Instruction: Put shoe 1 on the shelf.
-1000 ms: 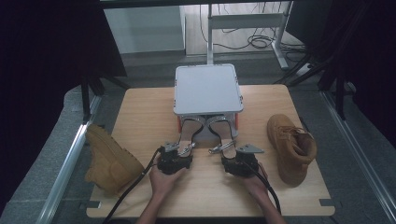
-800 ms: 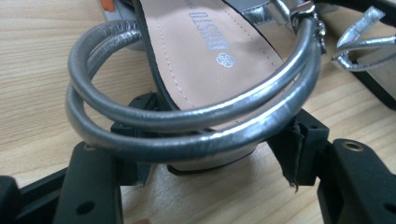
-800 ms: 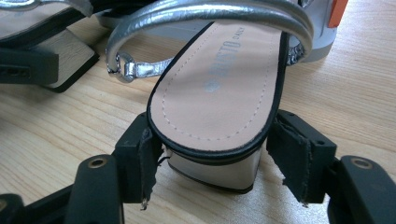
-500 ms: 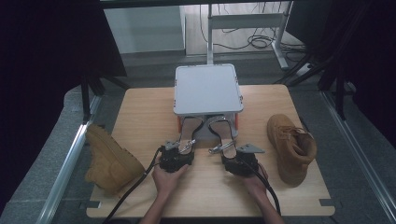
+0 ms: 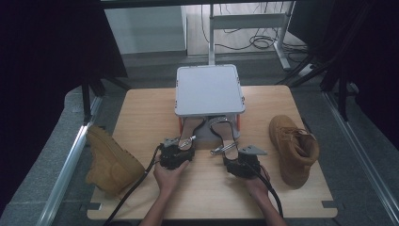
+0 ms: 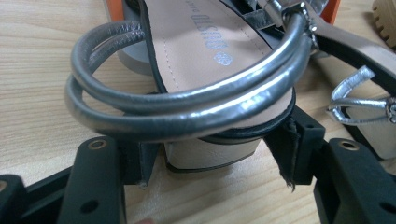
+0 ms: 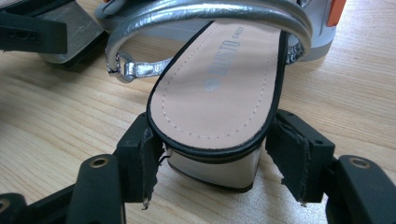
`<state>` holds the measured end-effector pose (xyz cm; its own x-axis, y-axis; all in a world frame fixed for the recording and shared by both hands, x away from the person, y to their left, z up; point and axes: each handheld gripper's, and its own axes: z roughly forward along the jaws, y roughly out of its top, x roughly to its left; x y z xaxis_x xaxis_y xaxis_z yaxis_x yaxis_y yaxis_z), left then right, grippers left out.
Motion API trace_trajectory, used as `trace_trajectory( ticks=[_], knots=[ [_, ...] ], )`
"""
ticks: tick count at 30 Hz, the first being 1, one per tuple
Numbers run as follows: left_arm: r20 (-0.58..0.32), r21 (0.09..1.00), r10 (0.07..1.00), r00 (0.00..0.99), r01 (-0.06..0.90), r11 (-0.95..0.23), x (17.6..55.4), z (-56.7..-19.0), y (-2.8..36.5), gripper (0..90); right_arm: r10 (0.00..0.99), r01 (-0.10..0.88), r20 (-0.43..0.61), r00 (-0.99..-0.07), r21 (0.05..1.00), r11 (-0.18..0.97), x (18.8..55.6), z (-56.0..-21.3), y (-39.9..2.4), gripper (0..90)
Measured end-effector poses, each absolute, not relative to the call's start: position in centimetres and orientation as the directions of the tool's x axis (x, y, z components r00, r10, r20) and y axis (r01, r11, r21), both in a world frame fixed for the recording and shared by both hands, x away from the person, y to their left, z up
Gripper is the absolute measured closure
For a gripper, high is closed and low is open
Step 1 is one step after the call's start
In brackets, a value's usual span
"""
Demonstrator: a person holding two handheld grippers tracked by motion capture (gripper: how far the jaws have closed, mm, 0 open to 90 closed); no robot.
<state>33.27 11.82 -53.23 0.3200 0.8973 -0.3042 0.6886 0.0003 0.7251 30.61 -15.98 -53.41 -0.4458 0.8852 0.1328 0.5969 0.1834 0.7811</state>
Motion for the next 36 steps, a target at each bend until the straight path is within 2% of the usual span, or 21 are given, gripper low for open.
trace_trajectory(
  ticks=[9, 36],
  knots=[
    [-0.344, 0.720, 0.891, 0.295, 0.692, 0.049, 34.4, -53.2, 11.8, 39.7, 0.885, 0.596, 0.134, -0.446, 0.782, 0.182, 30.6, -53.4, -16.0, 37.5],
    [-0.350, 0.707, 0.904, 0.247, 0.703, 0.081, 37.8, -52.6, 11.2, 39.8, 0.887, 0.602, 0.137, -0.441, 0.778, 0.179, 30.6, -53.4, -16.0, 37.7]
  ],
)
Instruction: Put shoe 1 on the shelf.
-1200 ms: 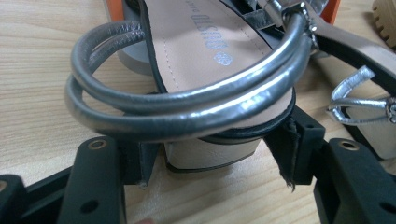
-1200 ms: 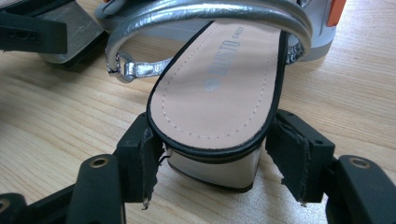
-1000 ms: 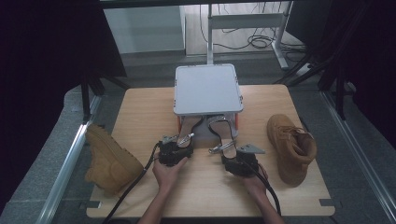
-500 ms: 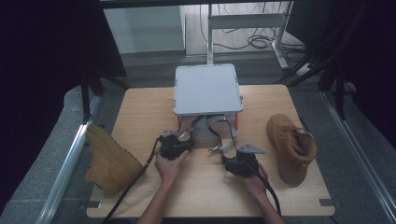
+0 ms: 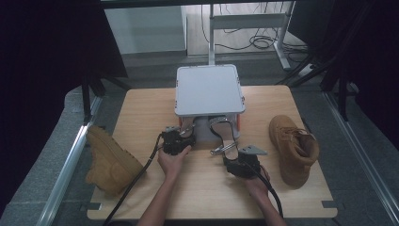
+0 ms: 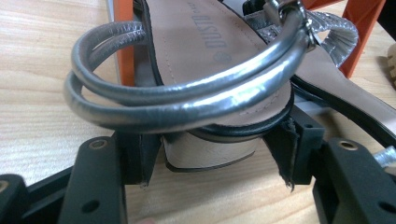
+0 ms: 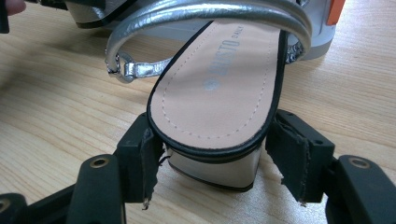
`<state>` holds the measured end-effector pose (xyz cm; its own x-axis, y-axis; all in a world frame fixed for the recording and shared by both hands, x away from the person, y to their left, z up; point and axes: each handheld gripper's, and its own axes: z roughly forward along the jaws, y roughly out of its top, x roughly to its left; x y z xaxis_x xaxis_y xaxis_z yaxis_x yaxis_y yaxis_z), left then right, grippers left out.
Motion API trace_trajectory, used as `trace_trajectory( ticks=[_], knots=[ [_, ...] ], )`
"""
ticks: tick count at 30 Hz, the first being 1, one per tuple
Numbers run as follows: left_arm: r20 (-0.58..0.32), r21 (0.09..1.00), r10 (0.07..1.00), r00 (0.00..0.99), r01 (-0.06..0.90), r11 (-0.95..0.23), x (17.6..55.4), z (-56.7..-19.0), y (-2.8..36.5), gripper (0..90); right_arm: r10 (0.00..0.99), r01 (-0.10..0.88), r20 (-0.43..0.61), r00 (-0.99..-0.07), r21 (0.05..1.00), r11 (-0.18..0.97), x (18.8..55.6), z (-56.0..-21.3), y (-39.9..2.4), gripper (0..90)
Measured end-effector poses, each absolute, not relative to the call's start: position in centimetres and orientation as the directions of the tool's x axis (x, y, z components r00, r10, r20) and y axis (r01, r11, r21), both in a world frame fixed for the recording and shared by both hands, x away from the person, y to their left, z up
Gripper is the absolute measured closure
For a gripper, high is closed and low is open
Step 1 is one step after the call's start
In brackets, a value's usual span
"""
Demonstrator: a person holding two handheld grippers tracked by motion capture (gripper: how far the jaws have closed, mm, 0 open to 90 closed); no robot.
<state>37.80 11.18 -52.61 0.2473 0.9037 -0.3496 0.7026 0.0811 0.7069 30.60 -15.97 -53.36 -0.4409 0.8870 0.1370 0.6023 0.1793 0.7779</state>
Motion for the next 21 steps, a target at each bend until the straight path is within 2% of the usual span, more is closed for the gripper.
trace_trajectory(
  ticks=[21],
  knots=[
    [-0.355, 0.704, 0.907, 0.226, 0.703, 0.101, 39.9, -52.7, 10.6, 39.7, 0.887, 0.603, 0.139, -0.439, 0.777, 0.177, 30.6, -53.4, -16.0, 37.8]
  ],
)
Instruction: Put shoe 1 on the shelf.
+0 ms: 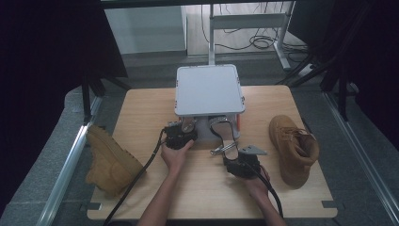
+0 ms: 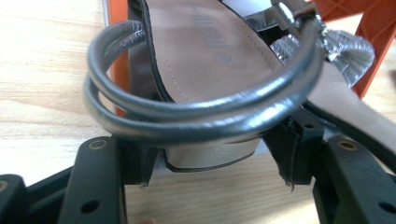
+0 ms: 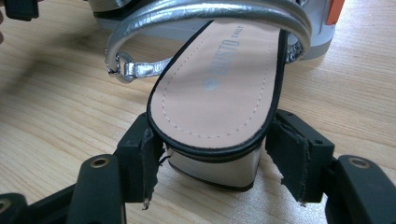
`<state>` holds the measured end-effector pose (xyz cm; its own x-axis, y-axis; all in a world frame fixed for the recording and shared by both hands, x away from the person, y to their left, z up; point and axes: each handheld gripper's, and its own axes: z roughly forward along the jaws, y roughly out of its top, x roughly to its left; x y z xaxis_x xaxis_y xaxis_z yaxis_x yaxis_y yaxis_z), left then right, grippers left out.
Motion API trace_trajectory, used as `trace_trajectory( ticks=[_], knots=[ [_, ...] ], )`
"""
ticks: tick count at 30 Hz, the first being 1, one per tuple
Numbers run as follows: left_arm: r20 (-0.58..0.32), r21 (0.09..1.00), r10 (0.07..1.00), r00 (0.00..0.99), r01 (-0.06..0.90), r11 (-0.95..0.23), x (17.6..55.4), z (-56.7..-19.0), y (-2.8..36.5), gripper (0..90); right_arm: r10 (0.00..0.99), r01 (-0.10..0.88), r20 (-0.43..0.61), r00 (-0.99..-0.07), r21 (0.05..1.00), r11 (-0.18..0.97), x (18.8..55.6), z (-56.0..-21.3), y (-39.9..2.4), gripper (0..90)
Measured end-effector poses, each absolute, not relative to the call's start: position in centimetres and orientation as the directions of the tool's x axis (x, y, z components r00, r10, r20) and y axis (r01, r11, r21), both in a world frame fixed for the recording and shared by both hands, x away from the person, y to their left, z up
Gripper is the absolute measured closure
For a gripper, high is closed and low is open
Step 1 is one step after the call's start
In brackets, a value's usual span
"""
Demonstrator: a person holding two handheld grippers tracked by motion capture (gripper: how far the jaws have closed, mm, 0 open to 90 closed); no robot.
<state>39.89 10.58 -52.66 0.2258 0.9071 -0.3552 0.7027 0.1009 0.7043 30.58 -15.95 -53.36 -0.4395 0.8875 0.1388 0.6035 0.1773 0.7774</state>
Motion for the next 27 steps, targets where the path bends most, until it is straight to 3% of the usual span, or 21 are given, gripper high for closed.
trace_trajectory(
  ticks=[12, 27],
  knots=[
    [-0.317, 0.722, 0.921, 0.229, 0.688, 0.077, 39.8, -53.1, 10.0, 39.4, 0.894, 0.597, 0.138, -0.427, 0.785, 0.165, 30.5, -53.4, -15.7, 37.8],
    [-0.296, 0.710, 0.924, 0.243, 0.703, 0.043, 40.1, -53.0, 9.9, 38.9, 0.925, 0.574, 0.183, -0.334, 0.818, 0.046, 31.0, -52.5, -14.3, 38.5]
  ],
)
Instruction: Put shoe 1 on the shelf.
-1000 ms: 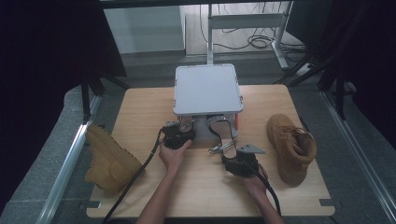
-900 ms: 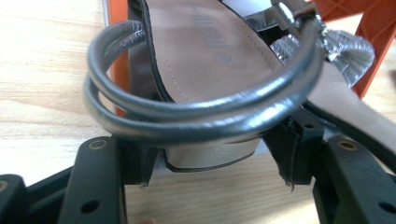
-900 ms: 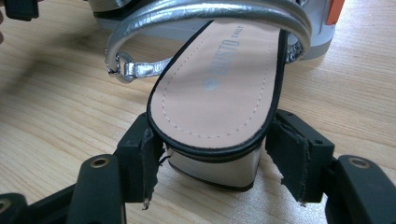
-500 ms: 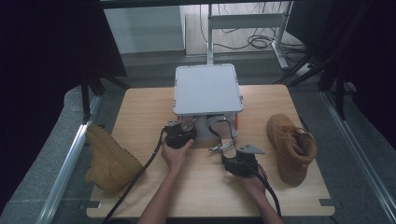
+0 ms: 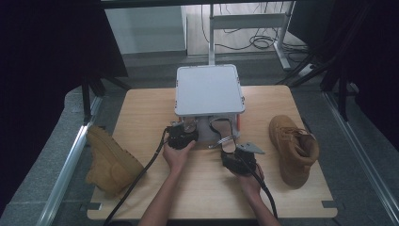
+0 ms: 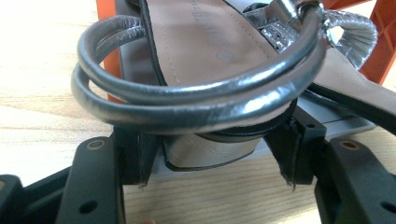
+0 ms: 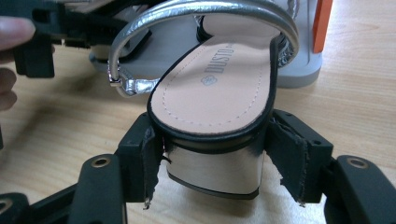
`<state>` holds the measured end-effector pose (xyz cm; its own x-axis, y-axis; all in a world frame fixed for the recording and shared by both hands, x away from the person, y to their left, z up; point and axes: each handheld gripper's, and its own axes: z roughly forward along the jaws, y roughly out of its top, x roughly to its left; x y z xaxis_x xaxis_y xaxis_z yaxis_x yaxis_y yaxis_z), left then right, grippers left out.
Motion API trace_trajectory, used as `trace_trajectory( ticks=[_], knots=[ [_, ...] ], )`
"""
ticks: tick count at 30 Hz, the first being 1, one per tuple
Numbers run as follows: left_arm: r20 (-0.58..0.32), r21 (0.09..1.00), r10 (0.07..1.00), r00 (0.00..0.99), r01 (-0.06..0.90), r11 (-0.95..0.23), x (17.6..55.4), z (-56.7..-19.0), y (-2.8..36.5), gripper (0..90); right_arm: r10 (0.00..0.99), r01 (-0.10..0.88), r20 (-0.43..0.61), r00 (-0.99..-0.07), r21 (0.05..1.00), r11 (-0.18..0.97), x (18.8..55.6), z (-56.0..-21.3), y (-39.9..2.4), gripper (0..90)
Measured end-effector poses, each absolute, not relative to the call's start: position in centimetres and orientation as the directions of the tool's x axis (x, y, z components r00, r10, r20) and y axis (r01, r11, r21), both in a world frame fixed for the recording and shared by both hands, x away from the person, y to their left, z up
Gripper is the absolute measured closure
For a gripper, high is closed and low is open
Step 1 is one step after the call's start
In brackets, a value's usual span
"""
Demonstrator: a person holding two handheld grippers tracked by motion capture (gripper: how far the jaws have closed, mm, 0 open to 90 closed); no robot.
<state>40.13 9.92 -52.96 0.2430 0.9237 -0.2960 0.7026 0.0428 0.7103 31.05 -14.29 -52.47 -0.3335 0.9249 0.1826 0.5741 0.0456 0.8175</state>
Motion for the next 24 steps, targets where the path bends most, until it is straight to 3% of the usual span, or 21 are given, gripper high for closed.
trace_trajectory(
  ticks=[24],
  knots=[
    [-0.306, 0.702, 0.919, 0.248, 0.711, 0.042, 40.2, -52.9, 10.1, 38.8, 0.917, 0.594, 0.248, -0.312, 0.804, -0.015, 33.4, -52.5, -14.0, 38.5]
  ],
)
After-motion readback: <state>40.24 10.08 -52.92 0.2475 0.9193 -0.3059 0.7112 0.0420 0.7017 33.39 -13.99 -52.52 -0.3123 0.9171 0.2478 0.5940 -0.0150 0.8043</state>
